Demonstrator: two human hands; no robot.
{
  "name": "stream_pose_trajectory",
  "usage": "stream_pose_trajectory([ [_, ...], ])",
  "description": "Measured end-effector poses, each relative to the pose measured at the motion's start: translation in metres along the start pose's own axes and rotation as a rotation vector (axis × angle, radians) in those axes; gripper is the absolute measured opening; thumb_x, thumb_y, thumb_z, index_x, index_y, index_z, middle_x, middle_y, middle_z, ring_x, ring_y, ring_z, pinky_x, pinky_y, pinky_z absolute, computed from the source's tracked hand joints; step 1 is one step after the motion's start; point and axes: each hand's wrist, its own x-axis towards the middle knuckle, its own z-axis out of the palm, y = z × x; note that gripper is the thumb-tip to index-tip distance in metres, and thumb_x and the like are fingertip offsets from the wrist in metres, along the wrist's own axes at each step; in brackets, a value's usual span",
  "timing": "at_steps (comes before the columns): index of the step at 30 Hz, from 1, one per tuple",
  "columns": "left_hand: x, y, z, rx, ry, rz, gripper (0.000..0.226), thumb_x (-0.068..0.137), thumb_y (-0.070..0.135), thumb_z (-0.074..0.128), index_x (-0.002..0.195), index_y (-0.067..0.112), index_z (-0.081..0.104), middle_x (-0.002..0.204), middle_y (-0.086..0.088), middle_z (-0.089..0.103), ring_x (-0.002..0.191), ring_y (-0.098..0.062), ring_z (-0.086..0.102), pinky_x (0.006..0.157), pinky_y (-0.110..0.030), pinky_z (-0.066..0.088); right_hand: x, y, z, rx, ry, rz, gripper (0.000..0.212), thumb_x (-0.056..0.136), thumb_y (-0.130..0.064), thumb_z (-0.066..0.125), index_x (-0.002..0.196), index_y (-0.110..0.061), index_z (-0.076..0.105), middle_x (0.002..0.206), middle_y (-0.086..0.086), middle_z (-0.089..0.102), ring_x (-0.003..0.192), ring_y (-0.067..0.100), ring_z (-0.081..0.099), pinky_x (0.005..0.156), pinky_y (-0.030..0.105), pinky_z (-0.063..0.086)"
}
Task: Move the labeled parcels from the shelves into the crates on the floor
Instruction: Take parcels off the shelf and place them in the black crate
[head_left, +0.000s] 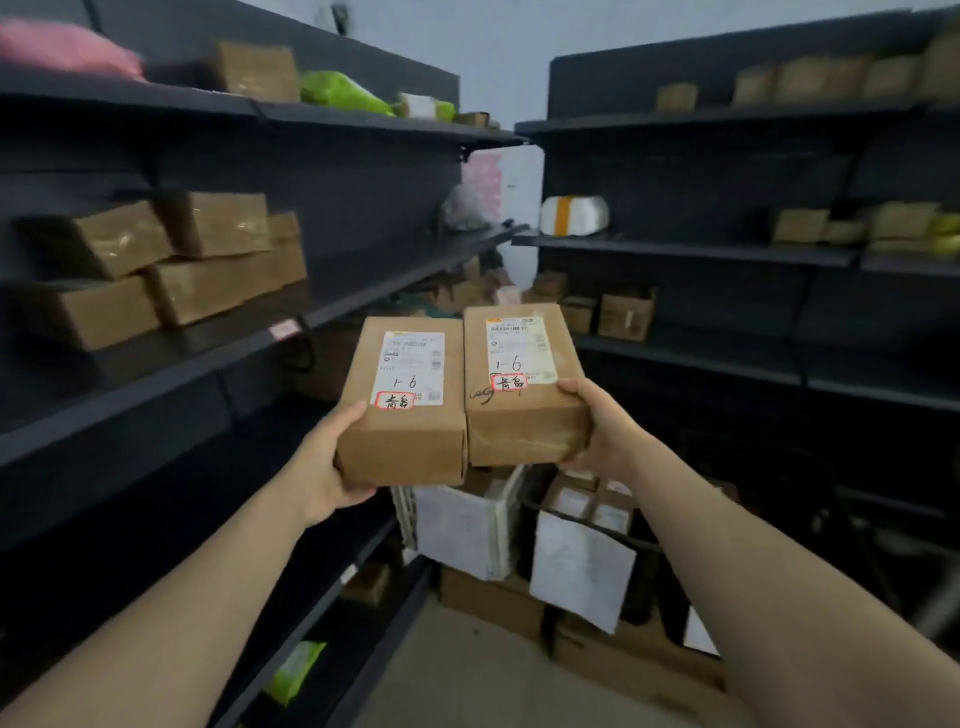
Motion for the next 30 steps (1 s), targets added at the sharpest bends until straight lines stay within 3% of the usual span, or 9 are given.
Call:
stream_pose_trajectory([
  [3,0.056,-0.022,0.083,0.020,-0.102,-0.065,0.037,0.082,0.043,0.063,0.117,0.033,0.053,0.119,-0.007,0.055,0.107,-0.028,0.053,0.077,-0.047,0.050,0.018,-0.016,-0.076,-0.078,0.176,0.021,0.037,0.084,-0.044,0.065,0.110,-0.020,0.056,0.108,0.008,0.063,0.099,0.026,0.060,0.078,0.045,0.052],
  [8,0.133,-0.064,0.217,0.144,-0.305,-0.117,0.048,0.083,0.036,0.065,0.127,0.039,0.047,0.123,-0.007,0.051,0.112,-0.030,0.048,0.084,-0.054,0.049,0.044,-0.029,-0.202,-0.125,0.489,0.031,0.059,0.076,-0.047,0.070,0.129,-0.030,0.050,0.120,0.006,0.058,0.103,0.028,0.058,0.070,0.043,0.052],
  [11,0.157,-0.099,0.290,0.202,-0.355,-0.135,0.054,0.085,0.036,0.064,0.133,0.042,0.041,0.122,-0.007,0.048,0.107,-0.029,0.046,0.087,-0.057,0.047,0.055,-0.017,-0.272,-0.116,0.685,0.079,0.054,0.079,-0.046,0.069,0.128,-0.032,0.049,0.113,0.005,0.057,0.097,0.028,0.057,0.076,0.044,0.051],
  [15,0.181,-0.144,0.370,0.316,-0.403,-0.184,0.056,0.086,0.035,0.064,0.136,0.039,0.038,0.119,-0.005,0.051,0.105,-0.026,0.048,0.092,-0.055,0.045,0.081,0.012,-0.364,-0.092,0.854,0.123,0.072,0.076,-0.046,0.072,0.138,-0.022,0.042,0.117,0.010,0.057,0.101,0.031,0.058,0.091,0.049,0.050],
  [20,0.228,-0.197,0.461,0.425,-0.395,-0.177,0.049,0.087,0.035,0.061,0.132,0.038,0.044,0.109,-0.001,0.058,0.092,-0.020,0.054,0.068,-0.036,0.046,0.145,0.040,-0.467,-0.089,0.896,0.222,0.081,0.071,-0.049,0.073,0.140,-0.018,0.043,0.123,0.012,0.056,0.109,0.034,0.056,0.097,0.050,0.048],
  [27,0.284,-0.281,0.561,0.407,-0.240,-0.257,0.051,0.086,0.037,0.061,0.134,0.037,0.043,0.116,-0.001,0.056,0.099,-0.022,0.052,0.088,-0.045,0.047,0.232,0.071,-0.560,-0.107,0.890,0.321,0.078,0.076,-0.048,0.069,0.144,-0.025,0.039,0.132,0.011,0.049,0.112,0.031,0.053,0.097,0.045,0.048],
  [30,0.300,-0.308,0.592,0.444,-0.256,-0.227,0.055,0.086,0.037,0.061,0.137,0.037,0.041,0.117,0.002,0.054,0.098,-0.018,0.051,0.081,-0.038,0.047,0.263,0.080,-0.584,-0.138,0.873,0.350,0.096,0.058,-0.064,0.066,0.144,-0.032,0.037,0.134,0.008,0.047,0.113,0.030,0.052,0.098,0.047,0.047],
])
